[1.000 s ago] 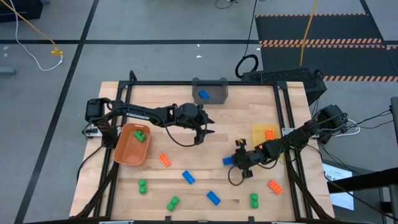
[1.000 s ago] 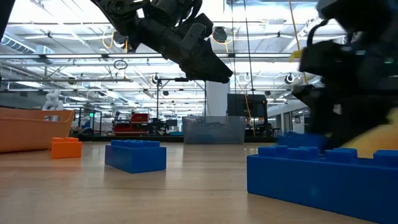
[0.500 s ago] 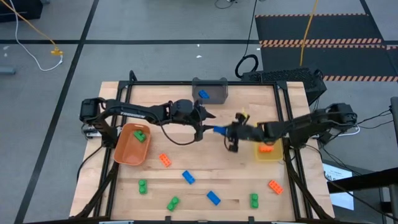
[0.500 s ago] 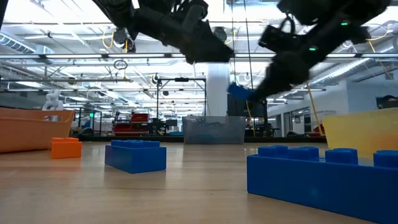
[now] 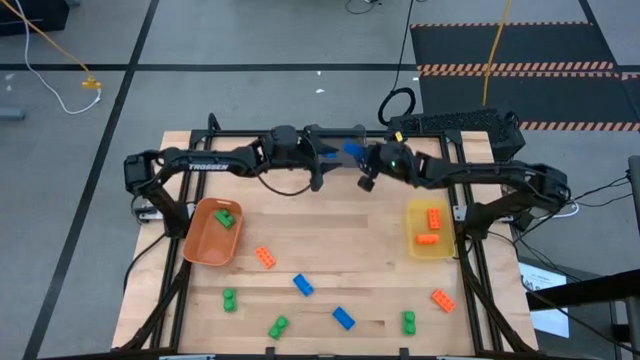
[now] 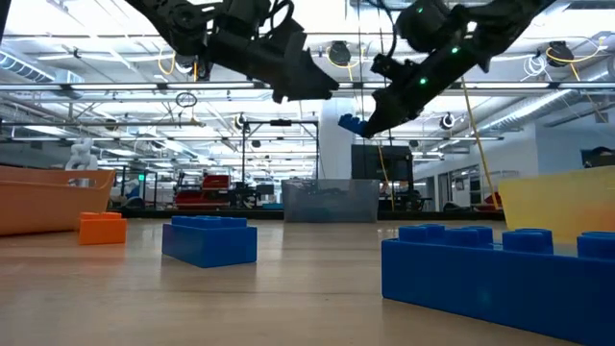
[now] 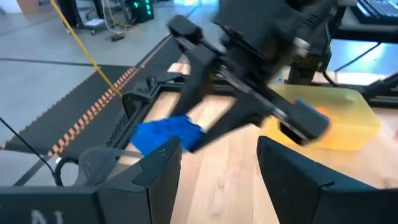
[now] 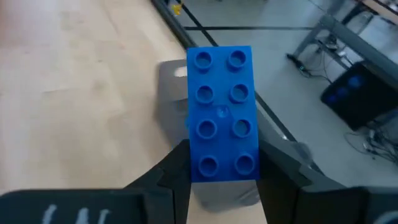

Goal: Sort & place blocks by color
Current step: Put the blue game piece into the black bin

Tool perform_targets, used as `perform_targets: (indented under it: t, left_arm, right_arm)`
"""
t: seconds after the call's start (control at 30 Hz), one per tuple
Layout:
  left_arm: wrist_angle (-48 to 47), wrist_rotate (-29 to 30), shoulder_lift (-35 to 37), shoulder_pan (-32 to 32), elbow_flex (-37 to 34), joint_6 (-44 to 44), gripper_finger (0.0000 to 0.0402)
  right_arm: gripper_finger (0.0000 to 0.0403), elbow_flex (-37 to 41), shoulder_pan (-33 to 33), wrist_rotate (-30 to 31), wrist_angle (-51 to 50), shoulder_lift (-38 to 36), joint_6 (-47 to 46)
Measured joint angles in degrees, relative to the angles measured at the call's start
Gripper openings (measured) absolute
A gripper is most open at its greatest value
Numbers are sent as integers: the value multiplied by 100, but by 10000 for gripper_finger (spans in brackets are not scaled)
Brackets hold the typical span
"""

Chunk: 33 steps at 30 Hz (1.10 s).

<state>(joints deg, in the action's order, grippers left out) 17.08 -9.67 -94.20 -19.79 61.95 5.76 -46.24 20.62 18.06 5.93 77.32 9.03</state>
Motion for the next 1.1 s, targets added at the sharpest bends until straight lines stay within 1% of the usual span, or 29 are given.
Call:
perform_targets:
  t: [0.07, 0.27, 0.5, 0.67, 0.73, 0.83, 1.1]
  left_arm:
    - [-29, -40, -32, -47, -1, 36, 209]
    - [-1, -59, -34, -141, -4, 52, 209]
    - [-161, -57, -32, -325, -4, 163, 209]
    - [-159, -42, -23, -412, -4, 130, 209]
    - [-150, -43, -23, -415, -4, 139, 209]
    - [-116, -44, -23, -415, -4, 185, 209]
    - [-37, -44, -21, -415, -4, 161, 209]
  right_arm:
    - [123, -123, 217, -183, 82, 195, -10]
    - [123, -696, 578, -339, -53, 958, 117]
    - [124, -1083, 941, -619, -314, 1498, 77]
    - [125, -1092, 1174, -661, -335, 1689, 68]
    - [125, -1092, 1242, -795, -285, 1725, 50]
    - [125, -1092, 1277, -923, -261, 1733, -29]
    - [132, -1092, 1279, -924, -187, 1724, -41]
